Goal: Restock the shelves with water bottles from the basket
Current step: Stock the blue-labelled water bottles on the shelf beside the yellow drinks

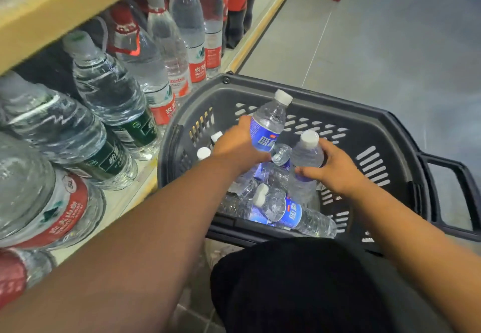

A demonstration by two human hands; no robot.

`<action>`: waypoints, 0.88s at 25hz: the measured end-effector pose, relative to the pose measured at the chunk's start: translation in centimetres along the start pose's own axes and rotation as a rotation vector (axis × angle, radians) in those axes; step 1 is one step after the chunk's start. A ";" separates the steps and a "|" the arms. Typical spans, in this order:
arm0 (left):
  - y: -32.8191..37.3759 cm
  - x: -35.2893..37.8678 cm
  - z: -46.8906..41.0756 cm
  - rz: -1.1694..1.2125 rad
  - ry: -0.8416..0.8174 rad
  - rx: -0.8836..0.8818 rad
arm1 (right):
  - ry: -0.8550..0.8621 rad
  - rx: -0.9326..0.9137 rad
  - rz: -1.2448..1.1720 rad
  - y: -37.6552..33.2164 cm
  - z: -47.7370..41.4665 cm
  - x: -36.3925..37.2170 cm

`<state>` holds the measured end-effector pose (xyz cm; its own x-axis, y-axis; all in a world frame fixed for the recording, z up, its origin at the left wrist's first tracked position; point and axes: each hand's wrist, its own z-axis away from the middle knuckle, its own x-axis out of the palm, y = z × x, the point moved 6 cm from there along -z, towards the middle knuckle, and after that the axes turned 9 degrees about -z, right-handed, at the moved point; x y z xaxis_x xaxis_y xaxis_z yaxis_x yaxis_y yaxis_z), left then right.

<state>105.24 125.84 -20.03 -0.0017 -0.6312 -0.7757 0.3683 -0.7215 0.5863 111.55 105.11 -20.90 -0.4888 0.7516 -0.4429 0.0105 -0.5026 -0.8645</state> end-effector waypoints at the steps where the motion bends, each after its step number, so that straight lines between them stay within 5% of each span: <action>1: 0.5 -1.0 0.7 0.056 0.021 0.018 | 0.011 -0.015 -0.052 -1.2 0.2 -0.3; 6: 2.1 -6.9 5.1 0.258 0.138 0.106 | 0.077 -0.111 -0.380 -9.0 2.2 -0.7; 12: 1.0 -14.8 13.1 0.370 0.225 0.131 | -0.043 -0.055 -0.944 -17.7 5.1 3.3; 22: -3.0 -23.6 25.5 0.482 0.412 0.029 | -0.303 -0.114 -0.993 -31.3 12.2 12.7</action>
<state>80.50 135.67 2.46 0.5183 -0.7296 -0.4462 0.2135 -0.3948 0.8936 94.40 125.13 3.42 -0.5211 0.6580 0.5436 -0.4409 0.3378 -0.8315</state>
